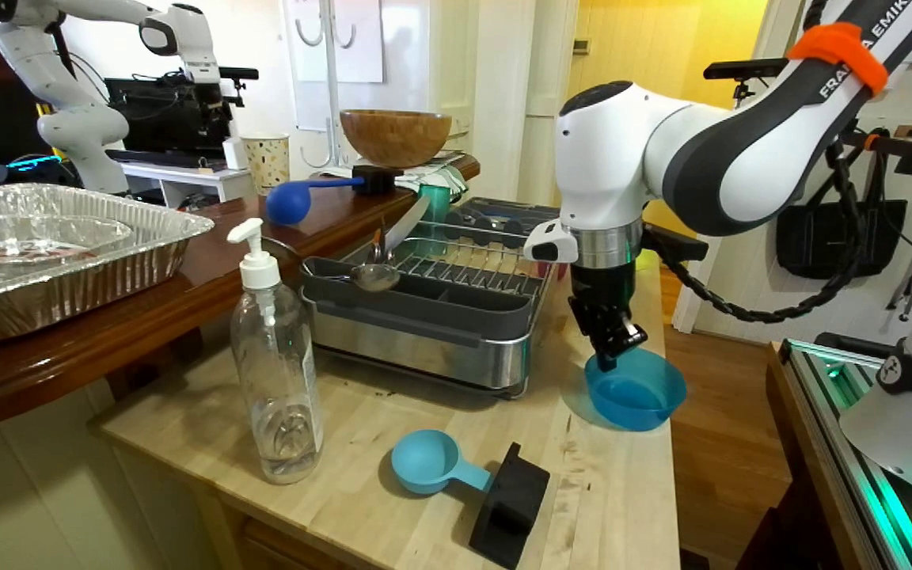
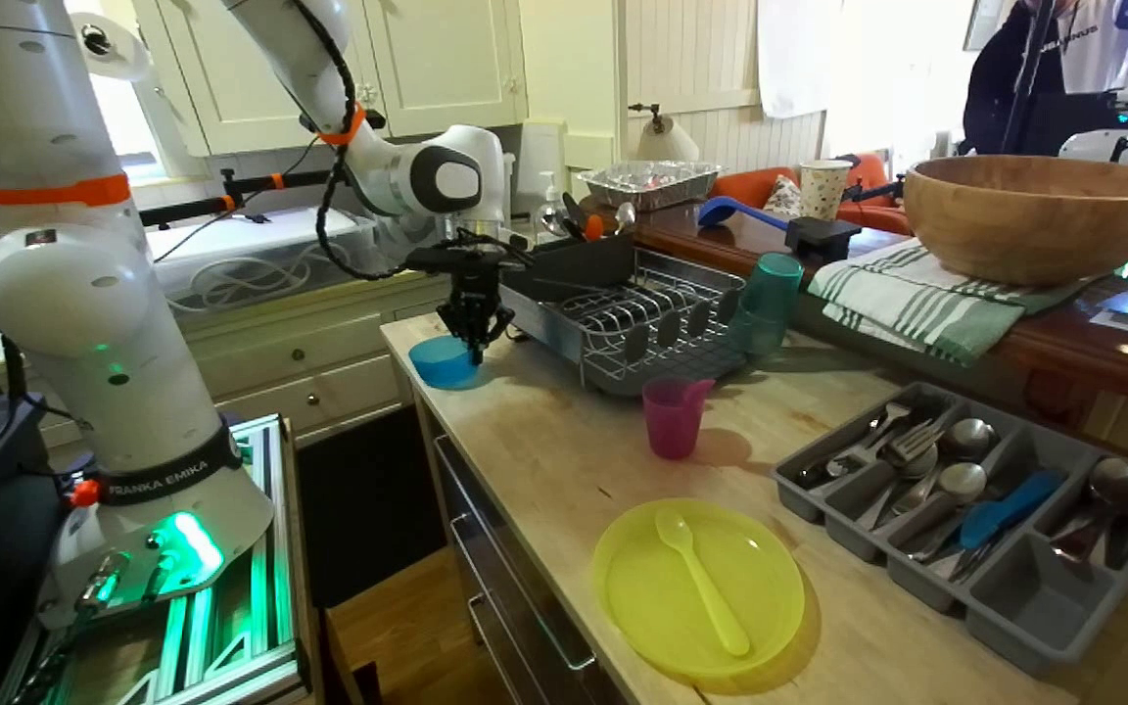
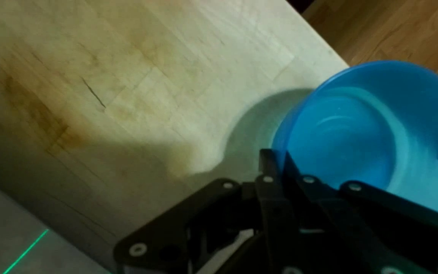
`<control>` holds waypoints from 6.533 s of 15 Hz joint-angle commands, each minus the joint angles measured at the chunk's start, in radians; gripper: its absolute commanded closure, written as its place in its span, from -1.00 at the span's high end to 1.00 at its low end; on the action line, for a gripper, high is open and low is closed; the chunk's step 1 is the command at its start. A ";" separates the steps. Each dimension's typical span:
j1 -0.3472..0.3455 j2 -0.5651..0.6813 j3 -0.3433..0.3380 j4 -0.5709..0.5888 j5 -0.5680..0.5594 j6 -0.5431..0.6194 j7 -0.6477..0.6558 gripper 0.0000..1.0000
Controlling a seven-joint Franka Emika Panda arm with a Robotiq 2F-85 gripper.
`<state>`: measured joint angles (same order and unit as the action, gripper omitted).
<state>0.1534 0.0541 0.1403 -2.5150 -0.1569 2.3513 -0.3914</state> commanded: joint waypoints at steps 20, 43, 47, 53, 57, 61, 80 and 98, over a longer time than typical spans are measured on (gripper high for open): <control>-0.219 -0.073 -0.214 -0.079 -0.291 -0.099 0.235 -0.98; -0.381 0.045 -0.382 -0.030 -0.329 0.134 0.458 -0.98; -0.388 0.060 -0.396 -0.019 -0.322 0.163 0.493 -0.98; -0.393 0.069 -0.413 -0.005 -0.320 0.174 0.530 -0.40; -0.386 0.045 -0.421 -0.015 -0.346 0.209 0.574 0.04; -0.375 0.005 -0.422 -0.032 -0.382 0.248 0.620 0.63; -0.486 -0.258 -0.377 -0.011 -0.391 0.240 0.672 1.00; -0.509 0.008 -0.429 0.273 -0.239 0.357 0.687 1.00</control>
<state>-0.3563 -0.0770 -0.2713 -2.3562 -0.4637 2.6502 0.3112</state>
